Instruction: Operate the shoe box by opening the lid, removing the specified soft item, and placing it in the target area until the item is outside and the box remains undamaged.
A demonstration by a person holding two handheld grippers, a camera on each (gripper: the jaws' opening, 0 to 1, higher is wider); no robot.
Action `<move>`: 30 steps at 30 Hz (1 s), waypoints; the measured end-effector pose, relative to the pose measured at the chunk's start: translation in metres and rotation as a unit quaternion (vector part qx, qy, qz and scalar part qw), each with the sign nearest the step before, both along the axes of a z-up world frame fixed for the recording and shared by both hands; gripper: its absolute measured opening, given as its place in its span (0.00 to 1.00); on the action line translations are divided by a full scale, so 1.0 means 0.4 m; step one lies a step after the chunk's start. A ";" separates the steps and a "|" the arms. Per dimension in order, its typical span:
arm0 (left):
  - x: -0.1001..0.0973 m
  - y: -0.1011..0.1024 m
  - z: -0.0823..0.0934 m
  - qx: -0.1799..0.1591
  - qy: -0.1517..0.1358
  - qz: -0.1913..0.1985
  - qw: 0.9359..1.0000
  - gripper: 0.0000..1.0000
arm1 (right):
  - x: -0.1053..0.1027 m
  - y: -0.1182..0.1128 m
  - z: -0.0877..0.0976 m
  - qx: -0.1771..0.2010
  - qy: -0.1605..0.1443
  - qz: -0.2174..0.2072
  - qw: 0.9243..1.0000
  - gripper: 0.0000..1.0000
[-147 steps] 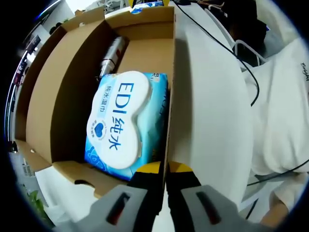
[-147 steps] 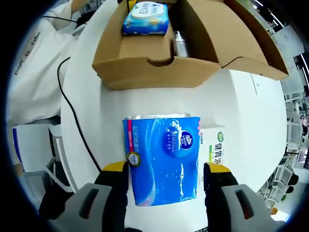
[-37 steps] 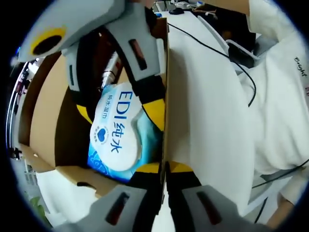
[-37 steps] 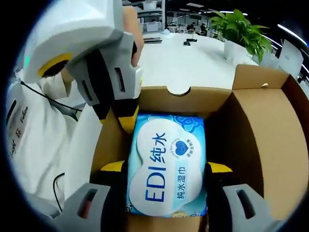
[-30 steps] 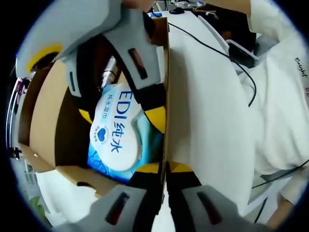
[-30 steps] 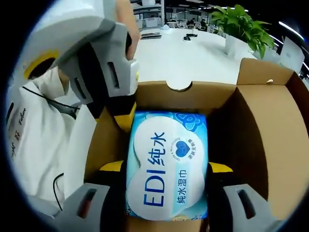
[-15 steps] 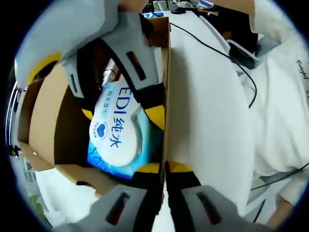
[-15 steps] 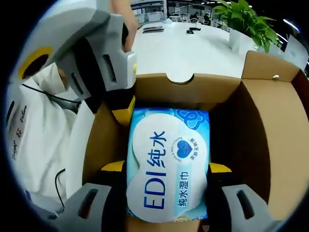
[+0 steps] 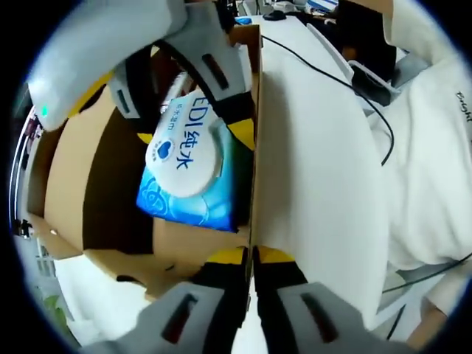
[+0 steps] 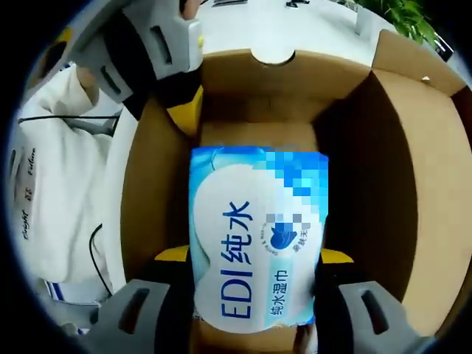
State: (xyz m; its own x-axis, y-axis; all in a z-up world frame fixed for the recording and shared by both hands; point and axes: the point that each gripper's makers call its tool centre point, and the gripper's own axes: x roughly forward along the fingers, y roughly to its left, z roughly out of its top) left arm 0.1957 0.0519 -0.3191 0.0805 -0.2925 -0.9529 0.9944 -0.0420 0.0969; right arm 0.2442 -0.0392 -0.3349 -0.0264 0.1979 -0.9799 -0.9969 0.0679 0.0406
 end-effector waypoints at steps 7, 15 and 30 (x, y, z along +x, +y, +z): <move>-0.004 0.000 0.002 -0.002 -0.001 -0.004 1.000 0.03 | 0.001 -0.007 -0.019 -0.037 0.021 0.010 0.999 0.69; 0.047 0.001 0.010 -0.009 -0.013 -0.013 1.000 0.04 | -0.005 -0.007 -0.011 -0.046 0.020 0.026 0.998 0.70; 0.062 0.004 0.011 -0.008 -0.016 -0.014 1.000 0.05 | 0.004 0.009 -0.021 -0.044 0.025 0.038 0.998 0.72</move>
